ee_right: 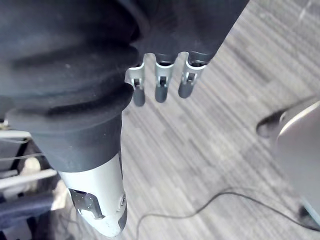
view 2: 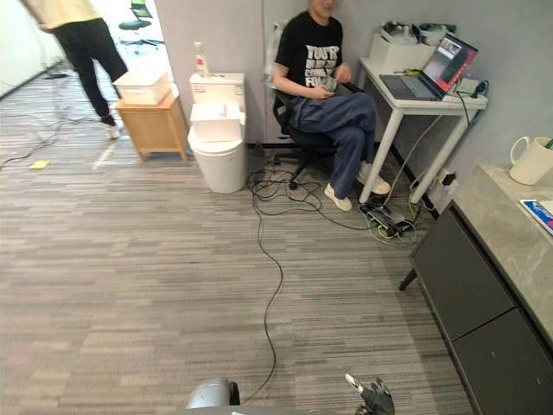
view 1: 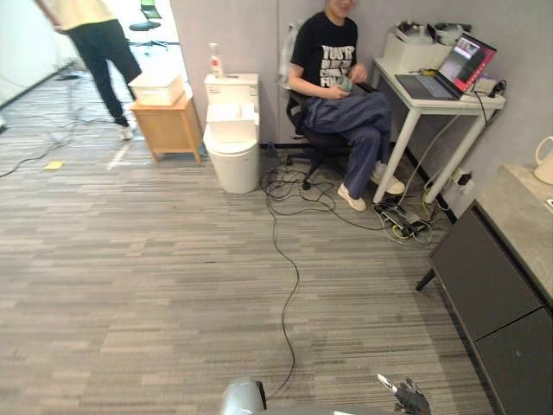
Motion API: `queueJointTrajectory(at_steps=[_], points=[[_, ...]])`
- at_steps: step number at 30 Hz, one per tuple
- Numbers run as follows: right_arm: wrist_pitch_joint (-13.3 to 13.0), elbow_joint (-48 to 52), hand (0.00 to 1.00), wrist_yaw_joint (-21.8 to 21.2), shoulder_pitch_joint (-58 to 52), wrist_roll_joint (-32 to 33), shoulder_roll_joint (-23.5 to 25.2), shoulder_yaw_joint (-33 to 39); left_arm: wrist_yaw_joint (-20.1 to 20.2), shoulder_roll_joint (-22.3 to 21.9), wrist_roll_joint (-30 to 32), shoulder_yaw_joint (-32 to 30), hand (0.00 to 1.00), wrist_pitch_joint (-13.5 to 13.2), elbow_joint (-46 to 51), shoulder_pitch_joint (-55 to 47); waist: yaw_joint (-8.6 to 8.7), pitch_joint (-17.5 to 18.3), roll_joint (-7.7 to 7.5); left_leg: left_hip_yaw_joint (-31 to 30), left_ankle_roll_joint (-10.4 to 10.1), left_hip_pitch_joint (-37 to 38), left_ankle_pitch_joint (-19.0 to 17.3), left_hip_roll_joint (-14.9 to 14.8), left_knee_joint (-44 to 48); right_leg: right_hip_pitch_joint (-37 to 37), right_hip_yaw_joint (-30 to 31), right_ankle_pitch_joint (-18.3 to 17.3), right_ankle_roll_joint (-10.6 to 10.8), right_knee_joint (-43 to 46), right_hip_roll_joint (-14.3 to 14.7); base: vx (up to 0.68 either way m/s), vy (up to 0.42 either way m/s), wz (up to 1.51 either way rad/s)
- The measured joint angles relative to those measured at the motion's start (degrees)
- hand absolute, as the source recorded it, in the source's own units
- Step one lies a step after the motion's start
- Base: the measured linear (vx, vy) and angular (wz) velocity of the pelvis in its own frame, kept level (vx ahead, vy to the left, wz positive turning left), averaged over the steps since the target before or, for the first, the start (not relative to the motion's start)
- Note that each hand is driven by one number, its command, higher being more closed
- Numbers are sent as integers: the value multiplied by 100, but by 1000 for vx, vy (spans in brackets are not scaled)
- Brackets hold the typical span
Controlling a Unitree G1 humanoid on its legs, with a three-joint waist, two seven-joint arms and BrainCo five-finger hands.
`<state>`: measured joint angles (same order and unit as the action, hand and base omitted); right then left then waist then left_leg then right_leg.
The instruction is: Organize washtable
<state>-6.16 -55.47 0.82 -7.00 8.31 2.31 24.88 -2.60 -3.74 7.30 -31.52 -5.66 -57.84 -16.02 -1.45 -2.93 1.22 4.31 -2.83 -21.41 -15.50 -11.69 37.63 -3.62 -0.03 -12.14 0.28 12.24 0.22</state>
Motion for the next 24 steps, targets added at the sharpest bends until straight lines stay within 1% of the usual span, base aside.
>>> queueJointTrajectory(at_steps=[1,2,3,4,5,6,7,8,9,10,11,12,13,14,15,16,17,18,19,20,21,22,23,24], points=[[-1,14,0,-12,5,-34,-18,-1,-2,-9,8,28,0,1,-6,-13,-19,17,46,-98,-131,54,173,-21,-612,-45,96,-107,176,0,-32,476,484,-106],[-11,6,0,-23,24,-80,-47,-28,-5,0,5,51,0,1,-35,-12,-64,24,105,-84,-179,68,695,-57,-685,-110,225,-248,387,28,-59,281,321,-57],[23,-36,0,-16,7,-139,18,-63,-5,97,33,66,0,10,-74,-22,-59,63,45,113,-84,134,378,61,-509,-133,345,-315,392,110,-272,397,400,-56],[18,-8,0,-60,-67,-225,109,-135,-4,203,83,66,0,2,-72,-30,-63,149,-175,335,58,242,97,219,-465,-66,356,-307,376,403,-511,502,460,-60],[11,10,0,-102,-89,-253,168,-203,-2,296,130,45,0,12,-82,-3,-92,107,-303,584,193,463,-31,321,-453,159,347,-297,375,943,-715,569,506,-67],[8,11,0,-115,-81,-263,177,-321,-3,347,131,13,0,33,-101,2,-97,71,-384,778,314,670,-104,372,-462,321,329,-279,415,1461,-835,515,461,-82],[-15,20,0,-155,-57,-263,178,-363,-5,393,134,-9,0,51,-202,24,-89,47,-424,1031,407,984,-238,394,-523,658,278,-273,453,2367,-928,385,341,-76],[-24,20,0,-188,-38,-257,163,-383,-8,398,137,-21,0,59,-250,36,-92,40,-418,1143,413,1168,-300,404,-619,868,140,-286,451,2802,-959,347,294,-87],[-35,26,0,-227,3,-244,141,-414,-11,401,144,-50,0,93,-285,50,-85,27,-399,1335,414,1473,-347,419,-819,1167,-146,-312,434,3335,-1008,298,241,-94],[-61,62,0,-232,29,-228,124,-474,-9,405,212,-67,0,110,-355,56,-64,25,-375,1581,410,1865,-357,438,-1152,1510,-638,-355,357,3635,-1050,324,252,-98],[-107,76,0,-234,43,-213,114,-524,-6,409,246,-74,0,127,-357,59,-36,13,-354,1776,404,2114,-353,454,-1442,1738,-1198,-374,310,3527,-1048,225,182,-75],[-122,77,0,-233,55,-208,112,-521,-1,409,247,-79,0,126,-357,51,-7,12,-352,1889,400,2256,-350,467,-1583,1802,-1465,-366,277,3323,-1041,220,157,-61],[-124,85,0,-232,63,-205,102,-518,3,398,249,-97,0,130,-360,40,49,7,-334,2103,393,2551,-348,506,-1851,1834,-2049,-333,227,2743,-1033,229,148,-65],[-119,113,0,-232,59,-207,85,-520,20,390,275,-120,0,133,-353,40,48,11,-328,2334,362,2788,-356,561,-2092,1886,-2600,-249,112,2162,-1026,258,143,-72],[-114,124,0,-234,60,-208,79,-520,26,388,337,-121,0,132,-348,40,48,10,-322,2471,334,2887,-370,589,-2209,1922,-2882,-156,21,1899,-1023,276,129,-84],[-108,127,0,-234,66,-209,63,-521,47,389,420,-127,0,138,-339,36,41,16,-302,2731,226,3052,-377,649,-2398,1948,-3417,50,-179,1480,-986,230,91,-73],[-99,127,0,-233,67,-211,54,-520,61,383,451,-136,0,143,-332,7,43,21,-291,2857,164,3139,-378,668,-2474,1963,-3628,150,-307,1332,-911,317,80,-92],[-85,126,0,-228,63,-212,57,-521,111,351,465,-215,0,147,-295,-31,49,38,-287,2988,-23,3282,-369,699,-2475,1946,-3750,296,-563,1074,-716,475,10,-77],[-79,126,0,-230,26,-213,78,-519,131,331,468,-326,0,161,-218,-84,70,75,-350,2926,-115,3269,-399,667,-2077,1791,-3711,333,-729,772,-513,521,-20,-64],[-78,123,0,-231,-7,-213,59,-515,130,330,467,-346,0,167,-230,-64,71,72,-332,2853,-184,3206,-431,566,-1673,1708,-3576,532,-987,592,-387,602,-41,-56],[-65,123,0,-229,-126,-213,-61,-514,133,183,461,-573,0,172,-204,19,61,70,-120,2453,29,2617,-181,-37,294,1436,-3317,627,-1022,376,-17,425,-27,-50],[-60,122,0,-224,-131,-214,-89,-527,126,125,462,-651,0,182,-196,20,42,58,-43,2210,402,2343,165,-236,990,1304,-3183,627,-1023,302,148,403,-15,-69],[-32,123,0,-219,-129,-217,-98,-548,116,66,460,-694,0,214,-198,-16,16,51,27,1964,752,2102,657,-358,1588,1168,-2986,622,-1026,225,287,260,10,-105],[1,140,0,-206,-144,-210,-123,-570,103,20,428,-745,0,218,-197,-136,-67,67,40,1657,958,1796,1646,-466,2272,933,-2591,587,-1019,109,475,381,96,-179]])
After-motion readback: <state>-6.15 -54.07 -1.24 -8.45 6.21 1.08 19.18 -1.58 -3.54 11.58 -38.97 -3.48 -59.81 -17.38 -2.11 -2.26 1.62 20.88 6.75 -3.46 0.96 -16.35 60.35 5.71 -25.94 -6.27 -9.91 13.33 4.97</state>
